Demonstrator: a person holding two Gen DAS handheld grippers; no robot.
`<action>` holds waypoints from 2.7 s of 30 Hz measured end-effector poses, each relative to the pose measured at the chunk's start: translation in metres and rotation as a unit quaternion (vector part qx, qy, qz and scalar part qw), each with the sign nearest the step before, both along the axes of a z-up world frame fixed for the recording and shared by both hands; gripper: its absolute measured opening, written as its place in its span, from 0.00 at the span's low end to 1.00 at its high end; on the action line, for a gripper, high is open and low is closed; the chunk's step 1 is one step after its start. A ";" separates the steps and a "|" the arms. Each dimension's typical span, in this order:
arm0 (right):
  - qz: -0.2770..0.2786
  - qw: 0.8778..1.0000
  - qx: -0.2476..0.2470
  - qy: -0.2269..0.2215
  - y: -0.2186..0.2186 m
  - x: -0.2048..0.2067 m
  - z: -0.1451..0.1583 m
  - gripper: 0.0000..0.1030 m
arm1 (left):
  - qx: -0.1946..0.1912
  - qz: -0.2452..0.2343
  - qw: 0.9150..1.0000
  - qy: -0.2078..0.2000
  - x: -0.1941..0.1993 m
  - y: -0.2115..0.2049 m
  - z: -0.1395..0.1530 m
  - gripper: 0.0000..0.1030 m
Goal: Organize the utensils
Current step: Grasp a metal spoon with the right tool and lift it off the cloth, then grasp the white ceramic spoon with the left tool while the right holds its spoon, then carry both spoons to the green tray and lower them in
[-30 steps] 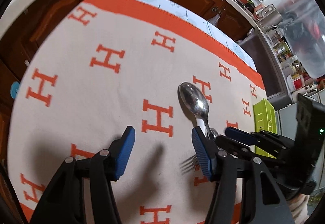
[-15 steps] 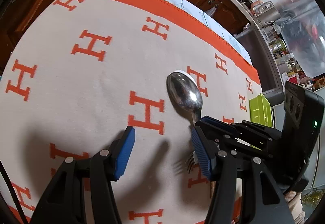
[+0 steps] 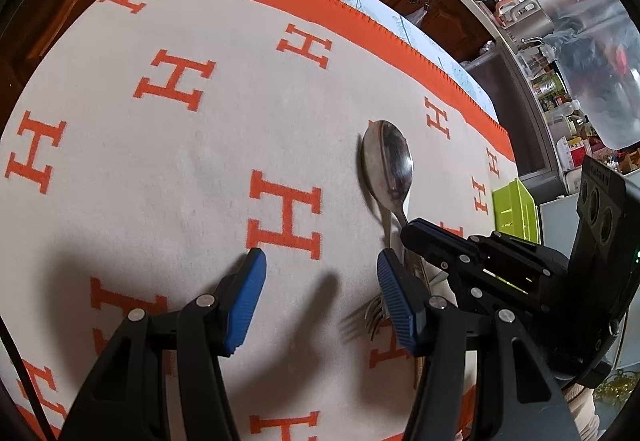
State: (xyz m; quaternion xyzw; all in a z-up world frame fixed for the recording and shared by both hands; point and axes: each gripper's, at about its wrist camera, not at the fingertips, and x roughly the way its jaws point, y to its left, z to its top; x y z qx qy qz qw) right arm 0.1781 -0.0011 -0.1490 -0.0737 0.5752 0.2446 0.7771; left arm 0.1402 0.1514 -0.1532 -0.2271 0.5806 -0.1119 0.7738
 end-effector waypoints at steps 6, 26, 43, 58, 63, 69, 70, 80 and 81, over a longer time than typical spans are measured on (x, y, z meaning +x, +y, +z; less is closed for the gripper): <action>0.022 1.000 -0.011 -0.008 0.013 0.001 0.000 0.03 | -0.002 0.000 1.000 0.003 -0.001 -0.001 -0.003 0.54; 0.004 1.000 0.010 0.014 0.003 0.002 0.012 0.01 | -0.012 0.010 1.000 0.003 -0.007 0.006 -0.004 0.54; -0.121 0.990 0.071 -0.020 -0.107 -0.013 0.056 0.00 | 0.066 -0.059 0.996 0.013 0.051 -0.067 0.003 0.54; -0.209 0.966 0.111 0.100 -0.153 0.013 -0.015 0.06 | 0.147 -0.070 0.987 0.009 0.064 -0.101 -0.002 0.27; -0.215 0.962 0.133 0.104 -0.159 0.016 -0.024 0.12 | 0.071 -0.058 0.996 0.021 0.068 -0.092 -0.007 0.13; -0.212 0.963 0.140 0.096 -0.154 0.021 -0.029 0.19 | -0.010 -0.033 0.998 0.043 0.066 -0.070 -0.017 0.05; -0.208 0.964 0.138 0.093 -0.149 0.021 -0.030 0.19 | -0.025 -0.028 0.998 0.047 0.065 -0.066 -0.018 0.05; -0.133 0.987 0.083 0.024 -0.097 0.019 -0.026 0.06 | -0.048 -0.003 0.999 0.027 0.055 -0.064 -0.010 0.05; -0.132 0.988 0.081 0.019 -0.094 0.017 -0.025 0.05 | -0.046 -0.001 0.999 0.023 0.054 -0.062 -0.008 0.05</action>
